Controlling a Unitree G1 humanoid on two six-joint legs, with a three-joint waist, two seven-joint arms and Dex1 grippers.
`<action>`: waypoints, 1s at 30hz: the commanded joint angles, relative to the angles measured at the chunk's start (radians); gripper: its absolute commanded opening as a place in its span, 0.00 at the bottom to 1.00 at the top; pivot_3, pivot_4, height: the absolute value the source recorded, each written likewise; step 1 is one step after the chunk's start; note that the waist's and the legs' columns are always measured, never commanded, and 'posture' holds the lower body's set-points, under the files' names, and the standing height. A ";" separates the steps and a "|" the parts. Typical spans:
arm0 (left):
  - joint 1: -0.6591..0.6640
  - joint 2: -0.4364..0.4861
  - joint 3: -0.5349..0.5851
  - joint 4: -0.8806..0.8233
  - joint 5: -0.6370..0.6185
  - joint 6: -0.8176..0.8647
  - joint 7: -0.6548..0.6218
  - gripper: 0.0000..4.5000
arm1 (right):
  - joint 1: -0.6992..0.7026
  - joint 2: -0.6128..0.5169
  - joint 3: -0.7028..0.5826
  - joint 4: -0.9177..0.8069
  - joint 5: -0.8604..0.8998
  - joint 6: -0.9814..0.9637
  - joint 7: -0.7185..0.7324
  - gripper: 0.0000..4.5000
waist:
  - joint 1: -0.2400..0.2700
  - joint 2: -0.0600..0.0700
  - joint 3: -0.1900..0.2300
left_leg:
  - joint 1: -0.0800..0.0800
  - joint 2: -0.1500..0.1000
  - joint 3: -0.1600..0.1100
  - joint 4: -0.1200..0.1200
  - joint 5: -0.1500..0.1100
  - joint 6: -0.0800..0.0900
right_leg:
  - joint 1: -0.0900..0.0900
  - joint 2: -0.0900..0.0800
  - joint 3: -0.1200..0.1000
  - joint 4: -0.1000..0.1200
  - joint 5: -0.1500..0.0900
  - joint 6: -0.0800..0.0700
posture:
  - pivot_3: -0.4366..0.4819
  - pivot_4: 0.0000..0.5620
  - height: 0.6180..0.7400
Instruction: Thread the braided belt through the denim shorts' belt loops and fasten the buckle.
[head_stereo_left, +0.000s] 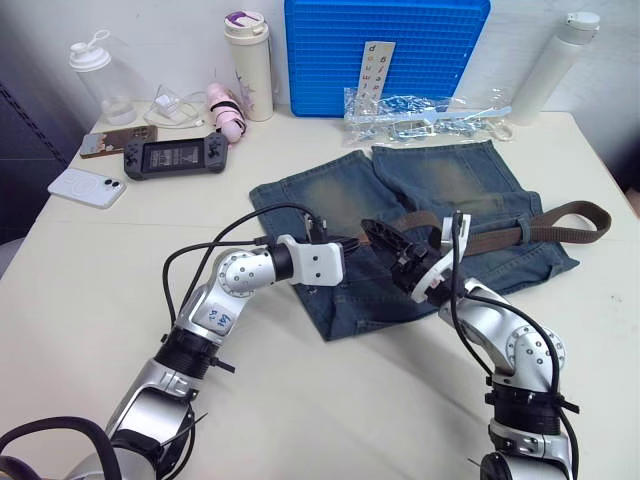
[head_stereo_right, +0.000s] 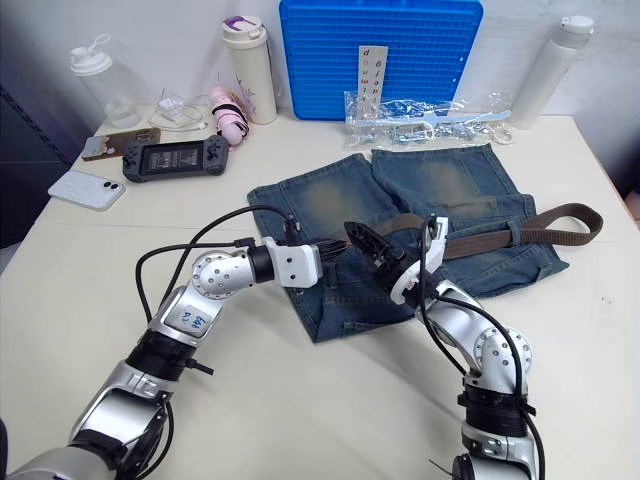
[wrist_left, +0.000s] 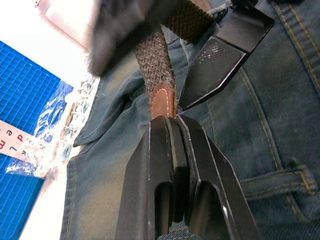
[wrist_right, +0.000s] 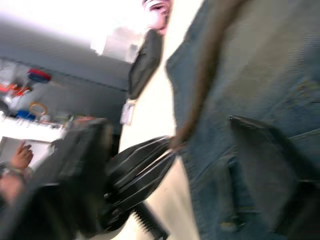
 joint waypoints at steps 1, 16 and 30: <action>0.007 0.008 0.004 -0.049 0.000 -0.010 0.009 0.00 | -0.020 -0.001 -0.028 0.006 -0.015 -0.040 0.005 0.51 | -0.001 0.000 0.000 | 0.000 0.000 0.000 0.000 0.000 0.000 | 0.000 0.000 0.000 0.000 0.000 0.000 | 0.48 0.27 0.58; 0.058 0.011 0.120 -0.120 -0.223 0.152 -0.070 0.34 | -0.013 -0.056 0.006 -0.002 -0.139 -0.019 0.070 0.00 | -0.002 0.000 0.000 | -0.001 0.000 0.001 0.000 0.000 0.000 | -0.002 0.000 0.001 0.001 0.000 0.000 | 0.48 0.27 0.58; 0.200 0.233 0.265 -0.221 -0.564 0.604 -0.330 0.99 | 0.022 -0.068 0.082 0.035 -0.384 -0.001 0.276 0.00 | -0.019 0.001 0.000 | 0.000 0.001 -0.001 -0.001 0.000 -0.001 | -0.002 0.000 0.001 0.002 0.000 0.000 | 0.48 0.27 0.58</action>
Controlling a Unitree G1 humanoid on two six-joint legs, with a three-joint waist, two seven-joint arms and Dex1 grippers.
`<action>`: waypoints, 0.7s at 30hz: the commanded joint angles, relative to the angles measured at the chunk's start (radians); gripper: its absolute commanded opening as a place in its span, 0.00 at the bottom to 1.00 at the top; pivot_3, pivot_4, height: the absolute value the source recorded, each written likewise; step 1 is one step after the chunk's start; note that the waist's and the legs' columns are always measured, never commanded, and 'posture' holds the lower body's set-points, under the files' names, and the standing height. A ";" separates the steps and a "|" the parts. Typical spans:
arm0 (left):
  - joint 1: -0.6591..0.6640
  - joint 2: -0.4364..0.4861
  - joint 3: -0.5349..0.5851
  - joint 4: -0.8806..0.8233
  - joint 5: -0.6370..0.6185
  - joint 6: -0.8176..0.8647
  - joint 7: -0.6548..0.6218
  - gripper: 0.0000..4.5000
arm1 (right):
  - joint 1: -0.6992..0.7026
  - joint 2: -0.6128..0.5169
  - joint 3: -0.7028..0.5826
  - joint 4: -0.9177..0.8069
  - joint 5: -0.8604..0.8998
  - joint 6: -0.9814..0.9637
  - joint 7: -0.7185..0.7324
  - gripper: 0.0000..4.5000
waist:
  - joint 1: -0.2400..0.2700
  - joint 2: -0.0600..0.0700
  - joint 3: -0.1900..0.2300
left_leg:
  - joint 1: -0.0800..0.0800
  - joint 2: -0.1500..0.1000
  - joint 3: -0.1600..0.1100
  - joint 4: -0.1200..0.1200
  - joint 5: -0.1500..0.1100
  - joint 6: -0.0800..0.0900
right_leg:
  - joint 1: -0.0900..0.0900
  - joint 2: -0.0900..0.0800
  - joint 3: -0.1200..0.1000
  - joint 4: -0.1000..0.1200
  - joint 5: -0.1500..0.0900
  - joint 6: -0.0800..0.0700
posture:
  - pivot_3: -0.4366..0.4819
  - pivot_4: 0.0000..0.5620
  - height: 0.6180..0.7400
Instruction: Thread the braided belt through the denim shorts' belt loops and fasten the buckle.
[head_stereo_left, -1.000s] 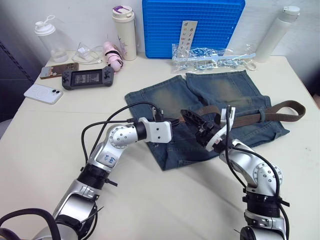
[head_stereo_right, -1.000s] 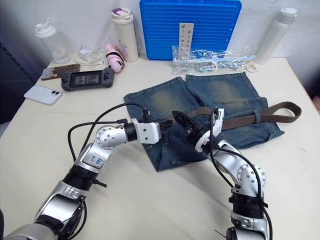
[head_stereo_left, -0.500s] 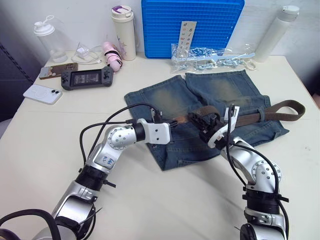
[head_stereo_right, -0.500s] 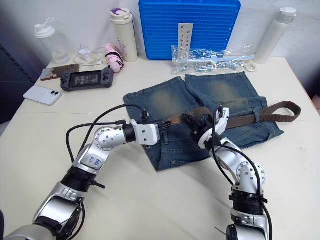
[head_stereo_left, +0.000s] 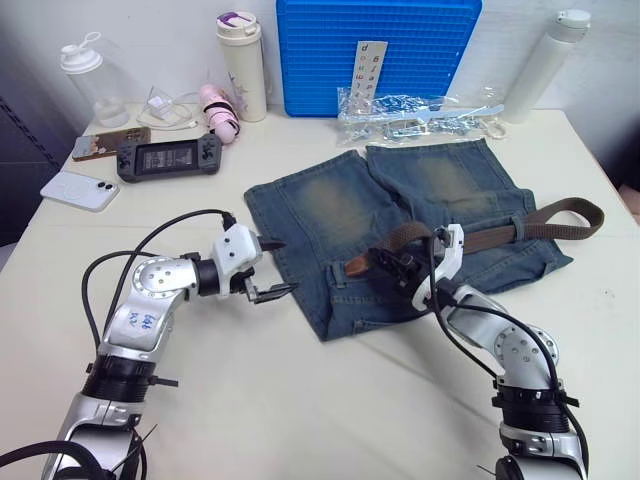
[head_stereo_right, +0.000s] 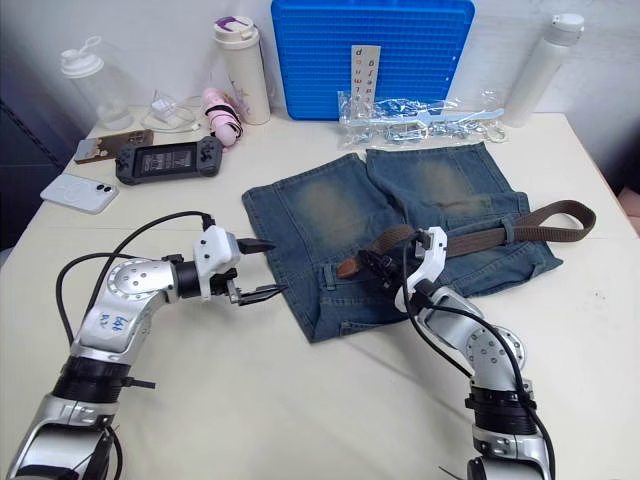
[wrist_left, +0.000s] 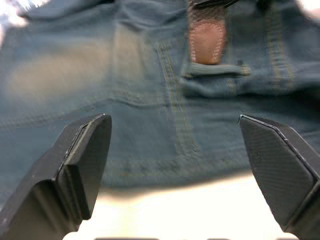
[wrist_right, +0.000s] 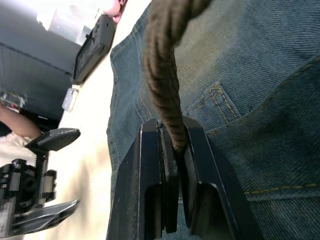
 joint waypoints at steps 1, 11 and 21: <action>0.008 0.016 0.017 -0.068 -0.056 0.078 -0.019 0.99 | -0.009 0.019 0.005 0.018 -0.034 0.005 0.044 0.00 | -0.002 0.000 0.000 | 0.000 0.000 0.000 0.000 0.000 0.000 | 0.000 0.000 0.000 0.000 0.000 0.000 | 0.48 0.27 0.58; 0.040 0.012 -0.046 -0.096 -0.029 0.082 -0.025 0.99 | -0.031 0.119 -0.037 0.066 0.062 0.095 0.021 0.00 | -0.007 0.000 0.000 | 0.001 0.001 0.000 -0.001 0.000 -0.001 | -0.001 0.001 0.000 0.001 0.000 0.000 | 0.48 0.27 0.58; -0.011 -0.011 -0.099 -0.024 0.056 -0.010 0.009 0.99 | -0.051 0.115 0.113 0.117 -0.171 0.126 0.087 0.00 | -0.010 -0.002 -0.002 | 0.006 0.002 0.002 -0.002 0.000 -0.003 | 0.001 0.002 0.001 0.003 0.000 0.000 | 0.48 0.27 0.58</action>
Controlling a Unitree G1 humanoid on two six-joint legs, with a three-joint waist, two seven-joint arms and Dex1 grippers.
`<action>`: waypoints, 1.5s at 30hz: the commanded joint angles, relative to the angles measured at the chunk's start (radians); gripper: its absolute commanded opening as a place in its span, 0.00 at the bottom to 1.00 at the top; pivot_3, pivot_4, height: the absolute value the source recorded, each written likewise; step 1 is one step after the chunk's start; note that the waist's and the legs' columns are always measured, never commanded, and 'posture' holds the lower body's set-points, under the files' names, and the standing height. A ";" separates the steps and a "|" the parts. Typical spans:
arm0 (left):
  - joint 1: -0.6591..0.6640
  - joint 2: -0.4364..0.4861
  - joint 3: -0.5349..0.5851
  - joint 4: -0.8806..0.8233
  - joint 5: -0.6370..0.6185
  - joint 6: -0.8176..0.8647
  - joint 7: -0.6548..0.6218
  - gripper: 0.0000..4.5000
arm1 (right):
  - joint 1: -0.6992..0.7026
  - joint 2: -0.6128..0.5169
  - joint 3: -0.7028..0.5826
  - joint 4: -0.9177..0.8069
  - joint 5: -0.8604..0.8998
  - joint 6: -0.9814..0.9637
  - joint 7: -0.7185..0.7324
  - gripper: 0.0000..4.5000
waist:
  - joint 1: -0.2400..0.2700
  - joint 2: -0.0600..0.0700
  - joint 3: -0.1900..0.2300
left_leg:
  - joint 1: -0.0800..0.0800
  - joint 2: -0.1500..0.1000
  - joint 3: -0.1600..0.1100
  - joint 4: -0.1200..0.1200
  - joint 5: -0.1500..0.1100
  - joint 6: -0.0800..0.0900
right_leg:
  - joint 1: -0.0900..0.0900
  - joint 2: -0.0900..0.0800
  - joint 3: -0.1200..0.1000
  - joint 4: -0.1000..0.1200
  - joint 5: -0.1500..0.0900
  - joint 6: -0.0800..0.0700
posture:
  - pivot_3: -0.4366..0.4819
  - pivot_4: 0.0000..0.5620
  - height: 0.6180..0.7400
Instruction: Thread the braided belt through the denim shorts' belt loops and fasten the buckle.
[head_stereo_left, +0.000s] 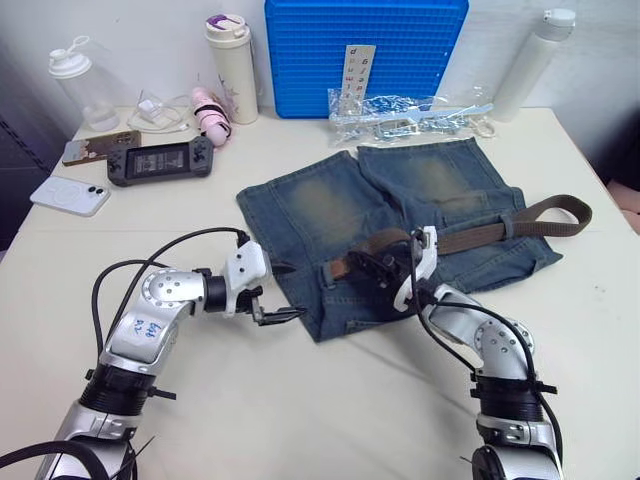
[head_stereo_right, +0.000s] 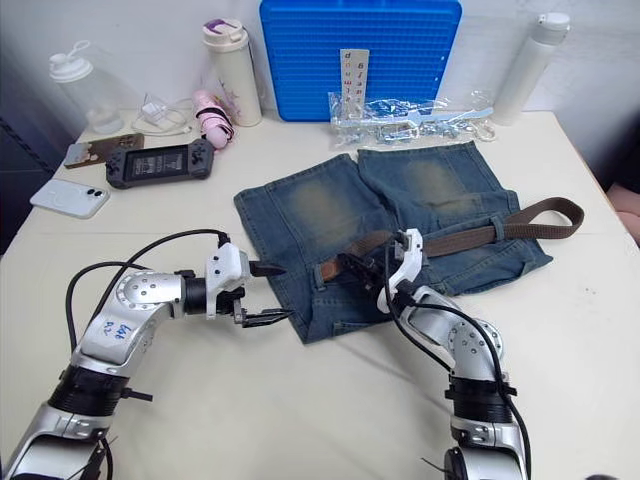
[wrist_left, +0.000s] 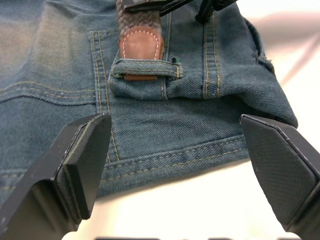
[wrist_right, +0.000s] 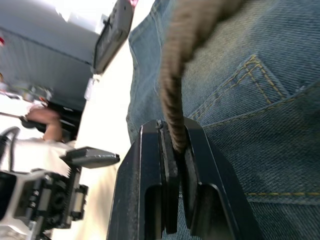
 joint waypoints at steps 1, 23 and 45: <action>-0.035 -0.025 -0.024 0.018 0.047 -0.059 0.028 0.99 | 0.012 0.005 0.119 0.043 -0.123 0.031 0.034 0.00 | -0.001 -0.001 -0.001 | 0.001 0.001 0.000 0.000 0.000 0.000 | 0.001 0.000 0.000 0.000 0.000 0.000 | 0.48 0.27 0.58; -0.116 0.010 -0.122 0.172 0.403 -0.473 0.190 0.99 | 0.038 0.072 0.142 0.033 -0.338 0.071 0.059 0.00 | -0.024 -0.004 -0.016 | 0.012 0.016 0.001 -0.002 -0.006 -0.010 | 0.007 0.012 0.000 0.000 -0.002 -0.003 | 0.48 0.27 0.58; -0.085 -0.007 -0.108 0.091 0.457 -0.513 0.261 0.99 | 0.047 0.124 0.104 0.029 -0.361 0.089 0.080 0.00 | -0.021 -0.002 -0.017 | 0.011 0.018 0.000 -0.002 -0.008 -0.012 | 0.007 0.014 0.001 0.000 -0.002 -0.003 | 0.48 0.27 0.58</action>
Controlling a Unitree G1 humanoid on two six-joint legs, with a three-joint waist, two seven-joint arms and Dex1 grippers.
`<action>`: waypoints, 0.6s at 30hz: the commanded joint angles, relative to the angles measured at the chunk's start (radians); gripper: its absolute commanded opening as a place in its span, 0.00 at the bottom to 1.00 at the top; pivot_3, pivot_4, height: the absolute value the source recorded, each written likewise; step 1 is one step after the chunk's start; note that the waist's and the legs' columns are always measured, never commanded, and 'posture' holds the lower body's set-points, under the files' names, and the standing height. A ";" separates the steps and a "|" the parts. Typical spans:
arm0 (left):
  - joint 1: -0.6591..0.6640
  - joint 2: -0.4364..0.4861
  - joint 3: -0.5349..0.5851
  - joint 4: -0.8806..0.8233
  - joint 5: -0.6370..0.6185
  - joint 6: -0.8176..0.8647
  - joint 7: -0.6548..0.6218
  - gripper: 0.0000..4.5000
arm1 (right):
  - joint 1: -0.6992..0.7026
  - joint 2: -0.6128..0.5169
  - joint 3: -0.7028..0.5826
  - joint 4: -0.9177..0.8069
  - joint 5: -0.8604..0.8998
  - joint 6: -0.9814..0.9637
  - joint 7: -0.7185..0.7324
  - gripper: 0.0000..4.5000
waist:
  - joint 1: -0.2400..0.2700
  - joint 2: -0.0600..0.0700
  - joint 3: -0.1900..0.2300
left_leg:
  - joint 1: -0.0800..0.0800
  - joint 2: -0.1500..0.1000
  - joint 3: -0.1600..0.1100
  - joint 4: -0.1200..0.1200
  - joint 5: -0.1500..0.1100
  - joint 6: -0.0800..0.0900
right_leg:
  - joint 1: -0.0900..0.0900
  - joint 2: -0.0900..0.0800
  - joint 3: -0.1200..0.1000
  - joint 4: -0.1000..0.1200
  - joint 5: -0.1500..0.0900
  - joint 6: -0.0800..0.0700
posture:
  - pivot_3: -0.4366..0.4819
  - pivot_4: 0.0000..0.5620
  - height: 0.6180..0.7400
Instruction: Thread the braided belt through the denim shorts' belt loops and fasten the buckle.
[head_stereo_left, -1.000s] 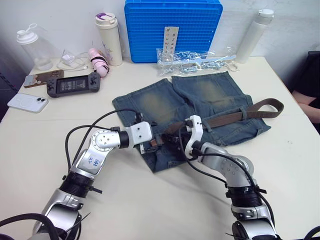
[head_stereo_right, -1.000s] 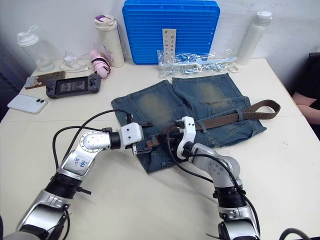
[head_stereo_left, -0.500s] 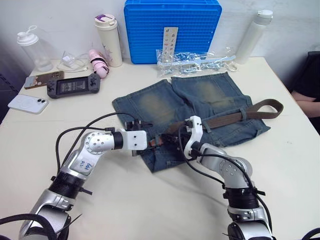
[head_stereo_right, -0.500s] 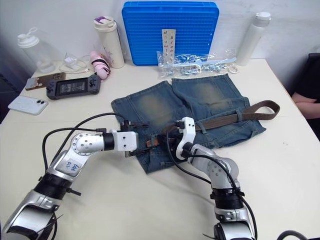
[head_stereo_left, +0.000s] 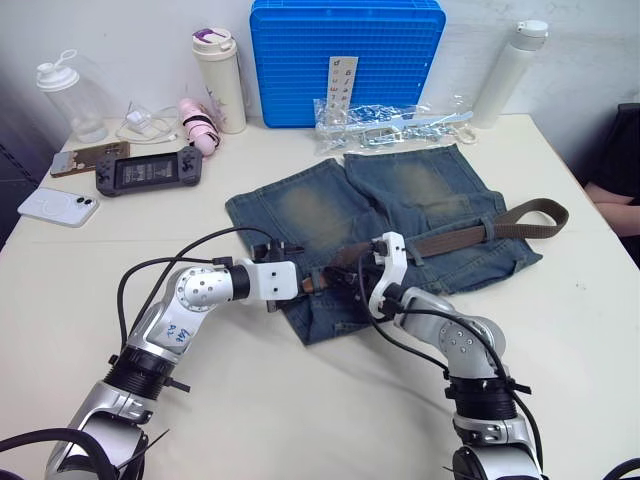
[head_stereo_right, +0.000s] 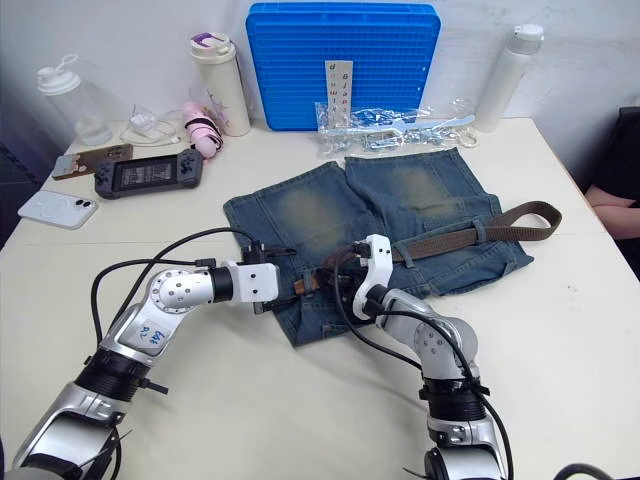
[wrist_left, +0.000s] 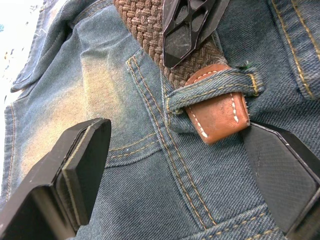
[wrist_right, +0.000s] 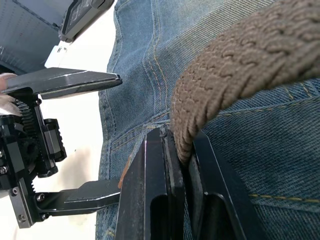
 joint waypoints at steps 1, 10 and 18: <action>-0.005 0.012 0.024 -0.056 0.022 -0.066 0.036 0.99 | 0.048 0.021 0.019 0.070 -0.013 0.059 -0.003 0.00 | -0.001 0.000 0.000 | 0.000 0.000 0.000 0.000 0.000 0.000 | 0.000 0.000 0.000 0.000 0.000 0.000 | 0.48 0.27 0.58; -0.039 -0.006 0.028 -0.045 0.061 -0.139 0.089 0.99 | 0.050 0.023 0.031 0.064 -0.019 0.070 0.008 0.00 | -0.001 0.001 0.001 | 0.000 0.000 0.000 0.000 0.000 0.000 | 0.000 0.000 0.000 0.000 0.000 0.000 | 0.48 0.27 0.58; -0.049 0.005 0.028 -0.018 0.101 -0.191 0.103 0.99 | 0.039 0.033 0.036 0.087 -0.009 0.080 0.030 0.00 | -0.002 0.001 0.001 | 0.000 0.000 0.000 0.000 0.000 0.000 | 0.000 0.000 0.000 0.000 0.000 0.000 | 0.48 0.27 0.58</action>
